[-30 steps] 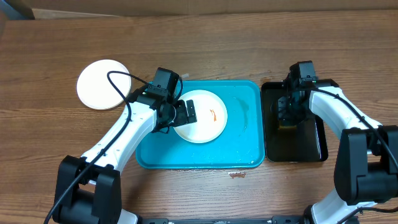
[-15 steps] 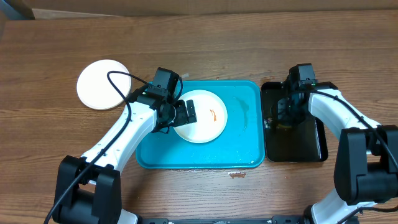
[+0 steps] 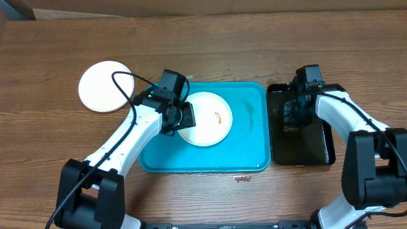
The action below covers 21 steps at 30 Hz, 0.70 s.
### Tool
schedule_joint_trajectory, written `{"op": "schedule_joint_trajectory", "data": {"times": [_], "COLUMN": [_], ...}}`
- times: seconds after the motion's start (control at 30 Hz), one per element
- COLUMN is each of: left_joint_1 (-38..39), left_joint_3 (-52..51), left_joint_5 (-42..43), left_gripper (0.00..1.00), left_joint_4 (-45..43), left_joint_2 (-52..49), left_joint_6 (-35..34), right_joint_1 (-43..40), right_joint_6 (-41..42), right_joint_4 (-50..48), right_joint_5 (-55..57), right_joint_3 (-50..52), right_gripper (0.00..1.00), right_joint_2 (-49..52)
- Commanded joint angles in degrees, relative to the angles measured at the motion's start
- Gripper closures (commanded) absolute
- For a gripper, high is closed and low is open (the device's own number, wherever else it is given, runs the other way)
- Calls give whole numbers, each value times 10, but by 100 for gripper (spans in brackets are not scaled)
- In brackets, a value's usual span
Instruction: Clean dirty plates on tray and stack at the side
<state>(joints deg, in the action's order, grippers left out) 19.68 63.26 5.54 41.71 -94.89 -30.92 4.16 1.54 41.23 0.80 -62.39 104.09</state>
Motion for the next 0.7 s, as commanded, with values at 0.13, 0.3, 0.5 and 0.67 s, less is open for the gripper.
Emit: {"op": "schedule_joint_trajectory", "data": {"times": [0.13, 0.3, 0.5, 0.67], "left_joint_1": [2, 2, 2, 2], "left_joint_3": [-3, -3, -3, -3], "left_joint_5": [-60, -60, -56, -55], "left_gripper": [43, 47, 51, 68], "left_joint_4": [0, 3, 2, -2], "left_joint_2": [-19, -49, -93, -113], "left_joint_6": [5, 0, 0, 0], "right_joint_1": [-1, -1, -1, -1], "right_joint_6": [2, 2, 2, 2], "right_joint_4": [-3, -2, -3, -6], "right_joint_5": [-3, -3, -3, -3], "right_joint_3": [5, 5, 5, 5], "right_gripper": [96, 96, 96, 96], "right_joint_2": [-2, -2, -2, -2]}}
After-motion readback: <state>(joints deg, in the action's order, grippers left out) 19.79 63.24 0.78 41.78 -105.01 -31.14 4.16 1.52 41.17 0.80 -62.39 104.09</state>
